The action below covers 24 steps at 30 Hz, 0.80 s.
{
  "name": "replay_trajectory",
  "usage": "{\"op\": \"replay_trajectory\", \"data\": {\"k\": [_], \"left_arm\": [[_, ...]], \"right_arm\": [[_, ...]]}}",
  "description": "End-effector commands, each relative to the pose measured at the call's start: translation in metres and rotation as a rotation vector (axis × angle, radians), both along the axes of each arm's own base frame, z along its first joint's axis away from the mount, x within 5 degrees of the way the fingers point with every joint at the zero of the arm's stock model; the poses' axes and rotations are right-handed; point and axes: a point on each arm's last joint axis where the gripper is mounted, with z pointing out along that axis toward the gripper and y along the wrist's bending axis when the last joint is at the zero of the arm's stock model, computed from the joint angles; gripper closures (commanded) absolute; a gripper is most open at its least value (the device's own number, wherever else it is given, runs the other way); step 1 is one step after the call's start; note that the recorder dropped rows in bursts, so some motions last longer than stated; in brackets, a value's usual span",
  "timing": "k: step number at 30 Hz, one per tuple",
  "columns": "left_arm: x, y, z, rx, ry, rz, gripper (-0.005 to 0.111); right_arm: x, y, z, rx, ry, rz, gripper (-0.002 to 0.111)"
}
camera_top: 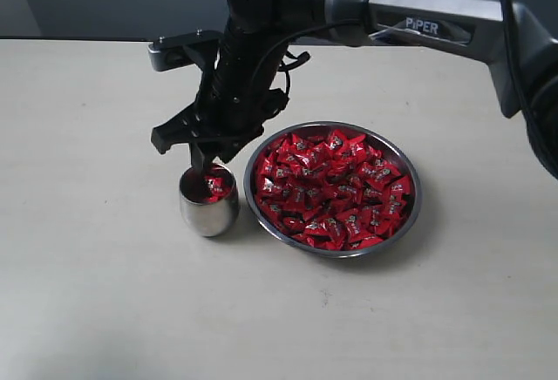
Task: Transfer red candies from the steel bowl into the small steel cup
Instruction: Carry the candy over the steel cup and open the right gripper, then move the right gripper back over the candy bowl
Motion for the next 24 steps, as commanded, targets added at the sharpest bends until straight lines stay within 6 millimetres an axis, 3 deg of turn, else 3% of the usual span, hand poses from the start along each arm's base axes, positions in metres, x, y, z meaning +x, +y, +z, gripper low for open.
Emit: {"op": "replay_trajectory", "data": {"k": [1, 6, 13, 18, 24], "left_arm": [[0.000, 0.000, -0.001, 0.002, -0.008, -0.006, 0.106], [0.000, 0.000, -0.001, 0.002, -0.008, -0.006, 0.106], [0.000, 0.000, -0.001, 0.002, -0.008, -0.006, 0.106], [0.000, 0.000, -0.001, 0.002, -0.008, -0.006, 0.106], [0.000, 0.000, -0.001, 0.002, -0.008, -0.006, 0.106]], "right_arm": [[0.007, -0.011, 0.045, 0.055, -0.187, -0.008, 0.070], [0.022, -0.042, 0.084, 0.033, -0.334, -0.100, 0.070], [0.046, -0.097, 0.104, 0.043, -0.368, -0.241, 0.070], [0.042, -0.138, 0.091, 0.068, -0.401, -0.334, 0.070], [0.013, -0.170, 0.062, 0.084, -0.424, -0.374, 0.070]]}}
